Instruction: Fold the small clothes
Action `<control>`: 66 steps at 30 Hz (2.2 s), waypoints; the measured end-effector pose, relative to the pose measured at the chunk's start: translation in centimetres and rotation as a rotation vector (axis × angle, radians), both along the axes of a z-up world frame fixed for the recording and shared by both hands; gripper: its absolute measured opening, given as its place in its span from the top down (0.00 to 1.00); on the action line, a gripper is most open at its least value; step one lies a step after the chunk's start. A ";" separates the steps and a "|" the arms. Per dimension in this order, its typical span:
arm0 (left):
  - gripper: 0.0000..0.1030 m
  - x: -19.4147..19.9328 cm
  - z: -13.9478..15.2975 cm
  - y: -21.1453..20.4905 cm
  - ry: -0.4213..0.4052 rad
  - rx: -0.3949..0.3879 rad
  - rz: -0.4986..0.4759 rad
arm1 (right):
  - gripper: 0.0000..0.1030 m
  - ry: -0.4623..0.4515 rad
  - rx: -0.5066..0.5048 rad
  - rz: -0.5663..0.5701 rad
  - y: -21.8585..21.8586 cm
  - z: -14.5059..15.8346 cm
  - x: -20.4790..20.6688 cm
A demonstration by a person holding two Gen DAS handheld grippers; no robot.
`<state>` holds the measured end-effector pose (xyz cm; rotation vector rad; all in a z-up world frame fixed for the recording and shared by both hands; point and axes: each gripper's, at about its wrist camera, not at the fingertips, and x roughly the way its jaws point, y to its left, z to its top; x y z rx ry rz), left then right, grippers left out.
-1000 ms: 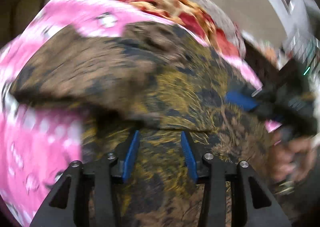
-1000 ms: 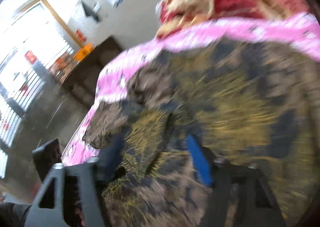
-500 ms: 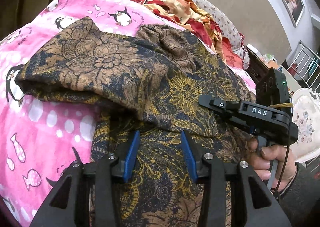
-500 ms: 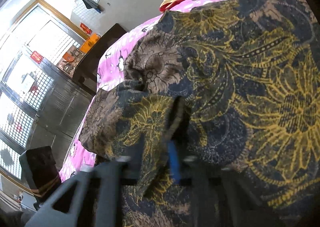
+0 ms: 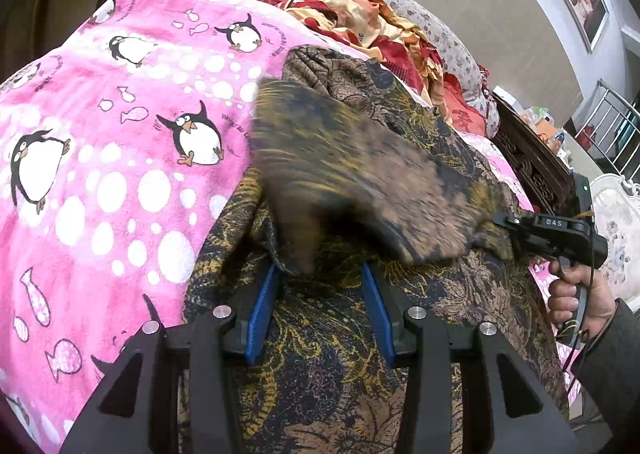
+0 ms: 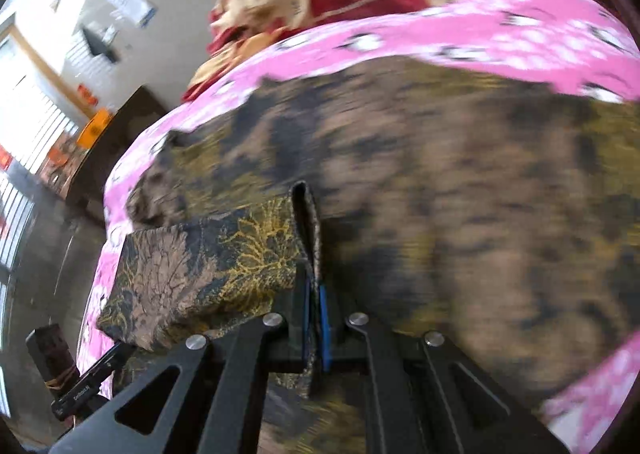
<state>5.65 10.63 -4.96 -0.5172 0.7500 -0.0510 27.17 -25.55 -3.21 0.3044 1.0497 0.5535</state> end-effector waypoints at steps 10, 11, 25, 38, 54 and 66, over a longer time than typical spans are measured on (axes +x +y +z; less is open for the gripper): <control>0.78 0.0 0.0 0.0 0.000 0.000 0.000 | 0.96 0.054 -0.039 -0.133 -6.3 -0.2 0.7; 0.78 0.0 0.0 0.0 0.001 0.000 0.000 | 0.96 0.054 -0.041 -0.141 -6.9 -0.1 0.6; 0.77 -1.5 5.9 -0.1 -0.107 0.082 0.065 | 0.75 -0.032 -0.175 -0.043 -5.9 2.5 -2.4; 0.70 8.8 2.2 -3.1 0.084 0.247 -0.055 | 0.75 -0.009 -0.148 -0.019 -3.3 0.1 -4.0; 0.68 10.0 3.1 -3.6 0.060 0.284 -0.034 | 0.31 -0.177 -0.251 -0.055 2.1 -0.5 -2.0; 0.67 5.8 1.1 -4.2 0.033 0.193 -0.103 | 0.41 -0.374 -0.113 -0.233 -9.1 8.2 -5.6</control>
